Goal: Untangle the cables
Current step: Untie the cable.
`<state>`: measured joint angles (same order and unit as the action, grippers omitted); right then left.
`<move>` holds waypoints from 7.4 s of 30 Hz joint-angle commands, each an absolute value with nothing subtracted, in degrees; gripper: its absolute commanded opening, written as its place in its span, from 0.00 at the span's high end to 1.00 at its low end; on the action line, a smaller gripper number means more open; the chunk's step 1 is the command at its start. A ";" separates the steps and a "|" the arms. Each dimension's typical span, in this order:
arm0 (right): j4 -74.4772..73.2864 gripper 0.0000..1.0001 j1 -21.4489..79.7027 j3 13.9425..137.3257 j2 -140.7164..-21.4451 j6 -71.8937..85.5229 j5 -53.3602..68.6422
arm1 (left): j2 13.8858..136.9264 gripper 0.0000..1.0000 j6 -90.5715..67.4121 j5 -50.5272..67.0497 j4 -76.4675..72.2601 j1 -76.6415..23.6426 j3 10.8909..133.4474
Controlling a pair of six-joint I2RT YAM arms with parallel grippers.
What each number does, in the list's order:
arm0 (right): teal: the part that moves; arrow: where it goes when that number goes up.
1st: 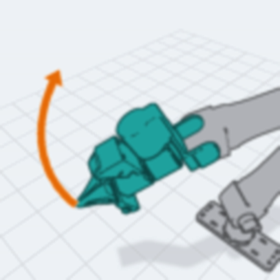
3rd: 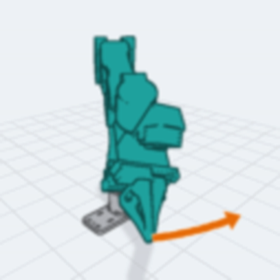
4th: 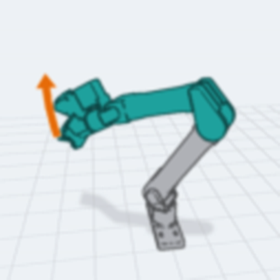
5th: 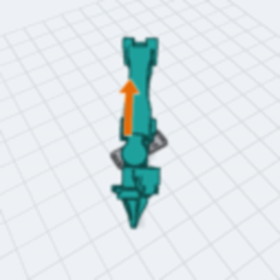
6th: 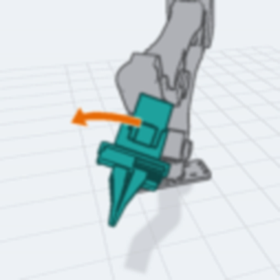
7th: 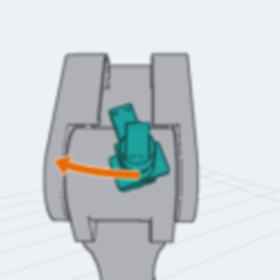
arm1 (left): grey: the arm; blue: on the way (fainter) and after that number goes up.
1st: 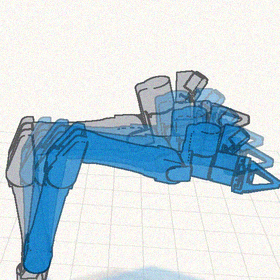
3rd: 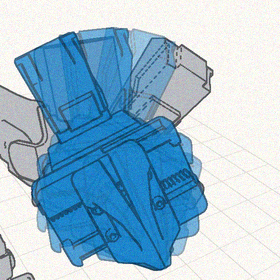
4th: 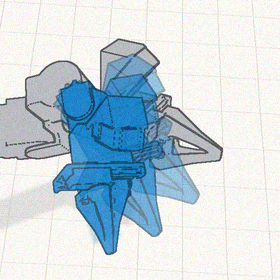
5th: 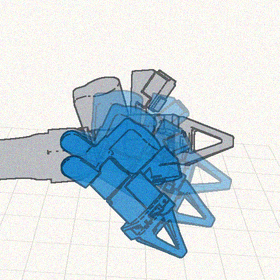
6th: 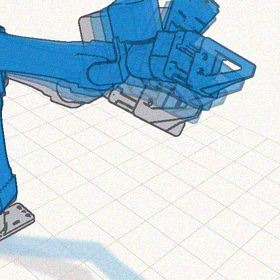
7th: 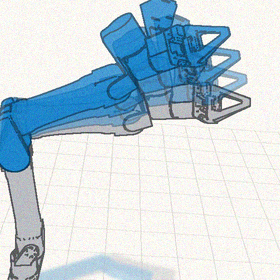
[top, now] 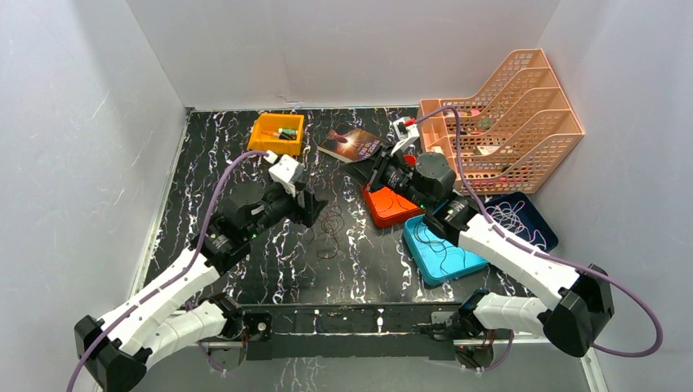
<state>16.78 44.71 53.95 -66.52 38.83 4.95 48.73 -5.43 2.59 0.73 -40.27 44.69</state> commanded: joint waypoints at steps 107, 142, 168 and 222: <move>73.20 0.90 50.41 22.16 -100.84 36.67 19.09 | 75.68 1.00 10.52 -2.71 17.60 -40.08 122.85; 52.72 0.89 61.83 13.45 -88.29 31.53 1.06 | 89.76 1.00 47.71 -22.27 -4.94 -40.07 133.75; 35.03 0.23 62.05 32.39 -51.89 -1.40 -9.76 | 68.11 1.00 16.66 -7.73 11.44 -40.08 108.44; -1.78 1.00 61.96 54.69 -46.88 9.29 -24.47 | 63.42 1.00 -3.35 6.16 10.64 -40.08 83.80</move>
